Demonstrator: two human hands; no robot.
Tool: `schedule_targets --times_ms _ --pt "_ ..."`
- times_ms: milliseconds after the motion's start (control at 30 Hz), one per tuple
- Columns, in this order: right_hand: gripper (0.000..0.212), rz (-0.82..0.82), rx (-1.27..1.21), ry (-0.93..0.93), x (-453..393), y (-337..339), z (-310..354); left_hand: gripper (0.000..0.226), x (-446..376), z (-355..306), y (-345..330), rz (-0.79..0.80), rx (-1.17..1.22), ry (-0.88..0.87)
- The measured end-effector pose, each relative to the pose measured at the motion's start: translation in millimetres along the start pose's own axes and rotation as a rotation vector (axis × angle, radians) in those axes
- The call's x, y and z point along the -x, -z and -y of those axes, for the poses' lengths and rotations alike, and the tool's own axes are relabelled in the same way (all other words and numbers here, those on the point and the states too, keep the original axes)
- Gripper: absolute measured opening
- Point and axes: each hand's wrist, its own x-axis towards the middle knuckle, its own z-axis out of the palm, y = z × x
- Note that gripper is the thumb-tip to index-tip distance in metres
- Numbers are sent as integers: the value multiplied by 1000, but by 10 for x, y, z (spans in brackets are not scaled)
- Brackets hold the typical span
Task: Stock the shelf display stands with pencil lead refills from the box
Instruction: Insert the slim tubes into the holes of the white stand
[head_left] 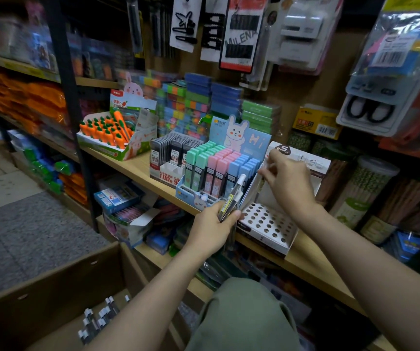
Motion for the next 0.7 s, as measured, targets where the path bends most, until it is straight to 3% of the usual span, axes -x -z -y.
schedule_targets --times_ms 167,367,467,567,700 --pt "15 9 -12 8 97 -11 19 21 3 -39 8 -23 55 19" --pt "27 88 -51 -89 254 120 11 14 65 -78 39 -25 414 61" --pt "30 66 -295 -133 345 218 135 14 84 -65 36 34 472 85" --pt "32 257 -596 -204 349 273 253 11 70 -62 9 70 477 86" --pt "26 323 -714 -253 315 300 290 17 49 -96 -30 97 469 57"
